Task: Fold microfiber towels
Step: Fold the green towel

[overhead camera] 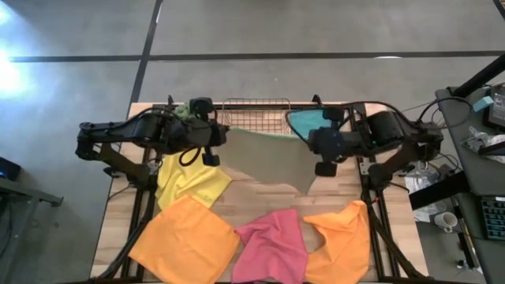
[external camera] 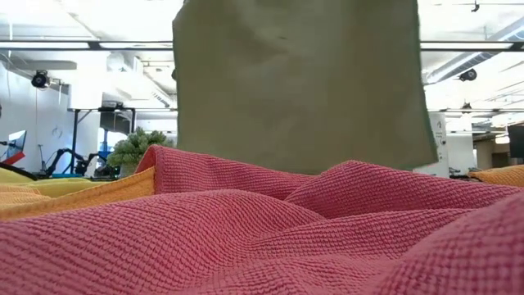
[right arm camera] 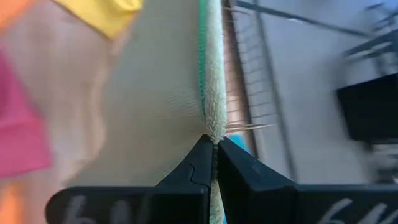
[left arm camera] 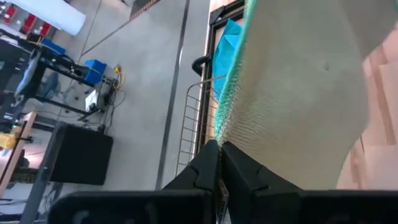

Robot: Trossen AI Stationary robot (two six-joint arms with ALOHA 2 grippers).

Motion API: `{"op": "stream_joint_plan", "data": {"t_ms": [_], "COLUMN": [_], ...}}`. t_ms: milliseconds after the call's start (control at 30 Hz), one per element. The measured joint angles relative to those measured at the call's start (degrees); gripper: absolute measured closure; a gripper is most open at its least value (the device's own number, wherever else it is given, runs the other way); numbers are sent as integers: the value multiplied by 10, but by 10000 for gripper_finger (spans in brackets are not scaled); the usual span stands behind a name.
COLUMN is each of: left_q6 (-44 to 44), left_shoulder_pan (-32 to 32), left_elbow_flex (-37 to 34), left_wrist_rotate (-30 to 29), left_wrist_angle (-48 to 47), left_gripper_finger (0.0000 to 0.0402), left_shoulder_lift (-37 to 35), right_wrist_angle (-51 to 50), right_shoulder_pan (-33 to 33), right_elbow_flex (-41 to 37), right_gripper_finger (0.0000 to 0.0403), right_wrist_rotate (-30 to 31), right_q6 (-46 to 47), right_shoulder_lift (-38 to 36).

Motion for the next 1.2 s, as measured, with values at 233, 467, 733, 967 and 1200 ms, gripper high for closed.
{"op": "stream_joint_plan", "data": {"t_ms": [233,467,733,967,1200], "left_q6": [-3,-152,-303,-418,-486], "left_shoulder_pan": [9,-22,-110,-189,-234], "left_elbow_flex": [1,-20,-124,-135,-136], "left_wrist_rotate": [-9,116,165,209,244], "left_wrist_angle": [1,-17,-10,4,31], "left_gripper_finger": [401,401,401,401,401], "left_shoulder_lift": [0,4,47,91,120], "right_wrist_angle": [3,4,22,160,290], "right_shoulder_pan": [-16,28,124,199,252], "right_elbow_flex": [0,-21,-160,-285,-390], "right_gripper_finger": [394,394,394,394,394], "right_wrist_rotate": [-3,-98,-113,-173,-184], "right_q6": [-26,69,233,328,413], "right_shoulder_lift": [-2,-1,2,2,2]}}
